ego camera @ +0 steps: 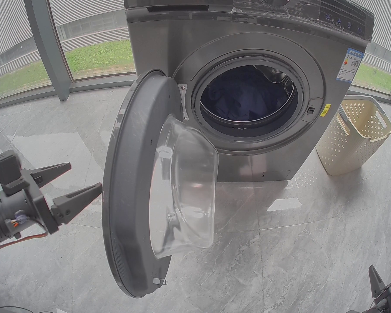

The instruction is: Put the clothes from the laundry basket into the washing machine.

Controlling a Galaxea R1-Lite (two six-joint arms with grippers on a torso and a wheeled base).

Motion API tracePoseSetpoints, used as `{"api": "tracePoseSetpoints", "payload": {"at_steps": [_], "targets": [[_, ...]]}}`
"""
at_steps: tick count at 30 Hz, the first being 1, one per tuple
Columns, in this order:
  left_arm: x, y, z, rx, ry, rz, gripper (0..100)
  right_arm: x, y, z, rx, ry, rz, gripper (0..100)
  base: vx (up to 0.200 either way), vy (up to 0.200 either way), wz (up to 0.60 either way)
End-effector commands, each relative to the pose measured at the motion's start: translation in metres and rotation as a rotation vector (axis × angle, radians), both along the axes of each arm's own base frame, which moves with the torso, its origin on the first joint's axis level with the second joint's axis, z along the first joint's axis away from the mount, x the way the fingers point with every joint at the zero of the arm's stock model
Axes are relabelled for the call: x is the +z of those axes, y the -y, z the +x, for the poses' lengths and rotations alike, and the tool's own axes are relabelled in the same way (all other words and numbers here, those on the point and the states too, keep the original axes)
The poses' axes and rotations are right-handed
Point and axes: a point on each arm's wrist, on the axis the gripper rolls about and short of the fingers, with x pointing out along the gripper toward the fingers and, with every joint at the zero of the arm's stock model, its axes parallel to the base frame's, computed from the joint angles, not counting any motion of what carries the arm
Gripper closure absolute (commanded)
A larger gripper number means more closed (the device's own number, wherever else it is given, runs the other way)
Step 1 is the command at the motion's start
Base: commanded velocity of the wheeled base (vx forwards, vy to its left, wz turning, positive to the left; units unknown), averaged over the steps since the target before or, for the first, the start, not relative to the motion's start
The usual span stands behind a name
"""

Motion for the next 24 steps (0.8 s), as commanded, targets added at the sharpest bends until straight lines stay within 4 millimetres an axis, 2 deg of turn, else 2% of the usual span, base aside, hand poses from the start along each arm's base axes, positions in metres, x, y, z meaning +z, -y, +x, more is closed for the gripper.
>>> {"api": "tracePoseSetpoints", "payload": {"at_steps": [1,11,17,20,22,24], "targets": [[-0.013,0.033,0.039,-0.032,-0.064,0.037,0,-0.001,0.000,-0.001,0.001,0.014,0.000,0,0.000,0.000,0.00],[0.001,0.086,0.073,-0.099,-0.036,0.000,0,-0.001,0.000,-0.001,0.002,0.014,0.000,0,0.000,0.000,0.00],[0.003,0.104,0.100,-0.080,0.022,-0.039,0,-0.001,0.000,-0.001,0.002,0.014,0.000,0,0.000,0.000,0.00],[0.003,0.105,0.101,-0.080,0.025,-0.041,0,-0.001,0.000,-0.001,0.002,0.014,0.000,0,0.000,0.000,0.00],[0.004,0.118,0.120,-0.079,0.030,-0.052,0,-0.001,0.000,-0.001,0.001,0.014,-0.001,0,0.000,0.000,0.00],[0.005,0.122,0.126,-0.076,0.029,-0.064,0,-0.001,0.000,-0.001,0.001,0.014,0.000,0,0.000,0.000,0.00]]}}
